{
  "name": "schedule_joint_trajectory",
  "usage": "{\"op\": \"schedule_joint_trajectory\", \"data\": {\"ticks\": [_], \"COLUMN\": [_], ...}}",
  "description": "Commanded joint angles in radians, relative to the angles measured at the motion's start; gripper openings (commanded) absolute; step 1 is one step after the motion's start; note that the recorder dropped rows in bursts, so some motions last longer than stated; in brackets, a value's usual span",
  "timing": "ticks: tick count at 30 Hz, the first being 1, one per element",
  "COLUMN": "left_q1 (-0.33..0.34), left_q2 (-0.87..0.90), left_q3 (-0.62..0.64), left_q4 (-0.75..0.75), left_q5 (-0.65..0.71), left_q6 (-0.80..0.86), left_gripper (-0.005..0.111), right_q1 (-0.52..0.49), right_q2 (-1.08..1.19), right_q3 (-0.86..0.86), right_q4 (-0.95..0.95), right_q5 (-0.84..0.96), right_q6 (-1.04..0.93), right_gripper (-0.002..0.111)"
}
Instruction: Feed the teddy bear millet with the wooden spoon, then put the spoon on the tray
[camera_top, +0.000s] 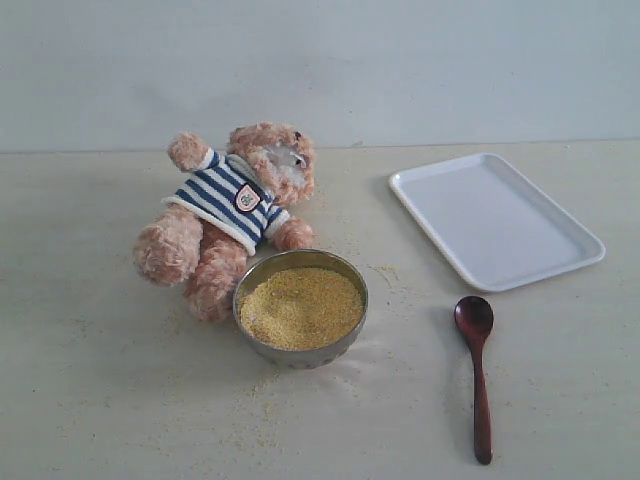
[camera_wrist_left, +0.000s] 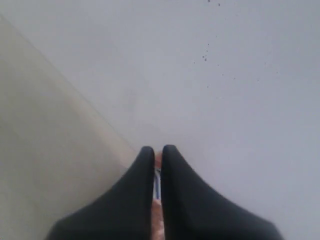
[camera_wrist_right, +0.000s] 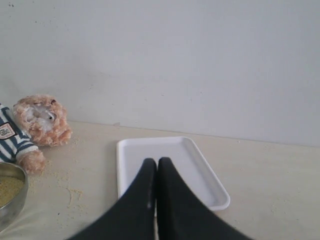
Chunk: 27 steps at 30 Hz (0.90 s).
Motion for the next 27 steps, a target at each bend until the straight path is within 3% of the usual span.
{"op": "schedule_joint_trajectory", "data": {"ticks": [1,7,11,18,23,27], "left_q1": [-0.003,-0.003,-0.003,-0.003,-0.003,-0.003], "left_q2": [-0.003,-0.001,0.143,0.569,0.888,1.110], "left_q3": [0.001,-0.151,-0.262,-0.450,-0.608,-0.730], "left_q4": [-0.233,-0.193,-0.045,0.233,0.239,0.181], "left_q5": [0.060,0.288,0.359,0.452,0.510,0.646], "left_q6": [-0.023,0.320,0.305,0.359,0.493,0.709], "left_gripper": [0.005,0.005,0.005,0.005,0.005,0.005], "right_q1": [-0.001,-0.001,-0.001,-0.001,-0.001,-0.001], "right_q2": [-0.003,-0.003,-0.003,-0.003,-0.003,-0.003], "right_q3": [0.000,0.000,0.000,0.000,0.000,0.000], "right_q4": [-0.005,-0.005,-0.005,-0.005,-0.005,-0.005], "right_q5": [-0.005,-0.005,-0.005,-0.005,-0.005,-0.005], "right_q6": [0.000,0.000,0.000,0.000,0.000,0.000], "right_gripper": [0.000,0.000,0.000,0.000,0.000,0.000]}}
